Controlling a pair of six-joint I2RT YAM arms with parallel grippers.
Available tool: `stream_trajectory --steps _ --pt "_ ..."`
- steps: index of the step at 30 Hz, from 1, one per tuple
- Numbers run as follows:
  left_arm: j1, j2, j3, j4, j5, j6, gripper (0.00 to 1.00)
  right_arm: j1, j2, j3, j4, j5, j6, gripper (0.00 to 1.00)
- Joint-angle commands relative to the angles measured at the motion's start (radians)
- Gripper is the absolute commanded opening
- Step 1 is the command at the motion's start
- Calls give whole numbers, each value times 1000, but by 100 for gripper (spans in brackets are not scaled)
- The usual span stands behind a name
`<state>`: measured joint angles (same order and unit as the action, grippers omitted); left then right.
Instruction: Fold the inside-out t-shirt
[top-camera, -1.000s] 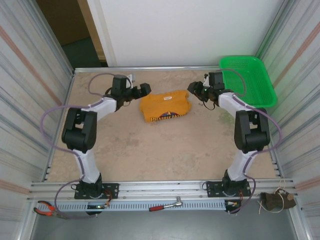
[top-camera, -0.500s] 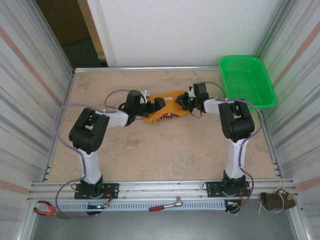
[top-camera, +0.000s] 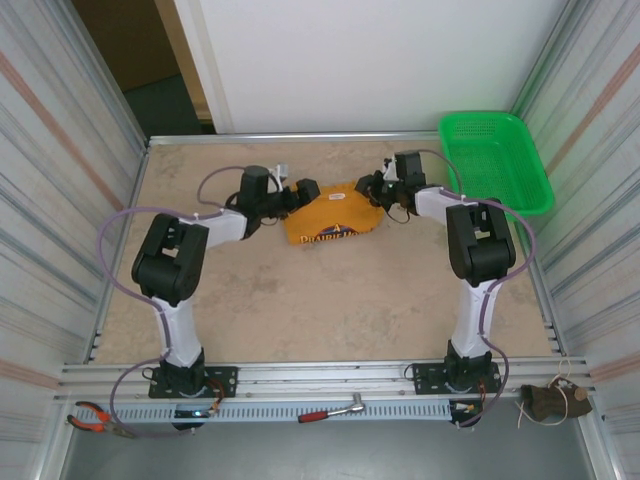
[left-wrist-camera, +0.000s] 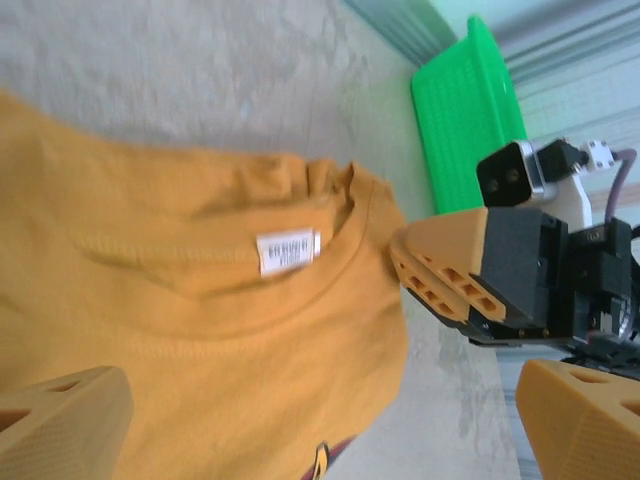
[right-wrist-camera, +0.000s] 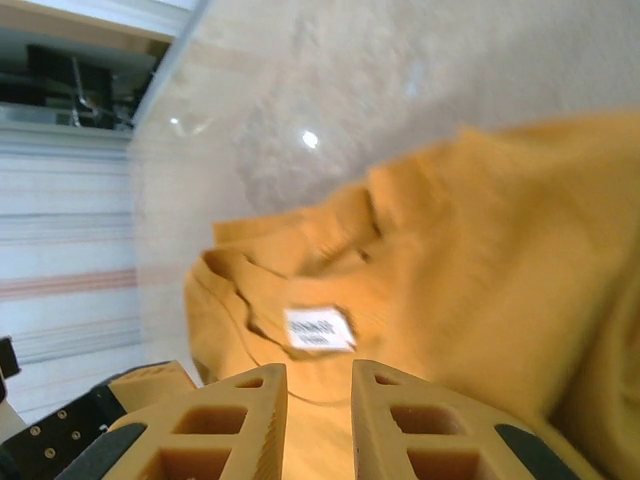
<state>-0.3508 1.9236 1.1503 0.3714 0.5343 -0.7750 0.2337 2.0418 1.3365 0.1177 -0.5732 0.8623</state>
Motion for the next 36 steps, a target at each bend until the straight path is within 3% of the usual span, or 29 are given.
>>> stream_trajectory --steps 1,4,8,15,22,24,26,28,30,32,36 --pt "51 -31 82 -236 -14 124 99 -7 48 34 -35 5 -18 22" --pt "72 22 160 -394 -36 200 99 -12 91 35 -11 13 12 22" --pt "80 99 215 -483 -40 250 99 -11 131 33 -4 26 37 23" --pt "70 222 277 -489 -10 256 99 -8 155 24 5 31 56 24" --pt "40 273 271 -325 154 154 95 -4 158 20 5 40 72 24" --pt "34 270 234 -245 168 103 84 -4 151 20 5 37 76 25" --pt "33 262 204 -204 153 80 61 -4 132 20 7 27 74 25" --pt "44 243 193 -217 128 83 24 -4 87 21 -9 15 57 26" --pt "64 215 199 -271 106 108 1 -4 16 12 -30 12 31 29" --pt "96 189 247 -391 110 169 0 -5 -70 -6 -69 17 -3 35" --pt "181 194 451 -820 90 422 0 -18 -259 -102 -128 48 -40 60"
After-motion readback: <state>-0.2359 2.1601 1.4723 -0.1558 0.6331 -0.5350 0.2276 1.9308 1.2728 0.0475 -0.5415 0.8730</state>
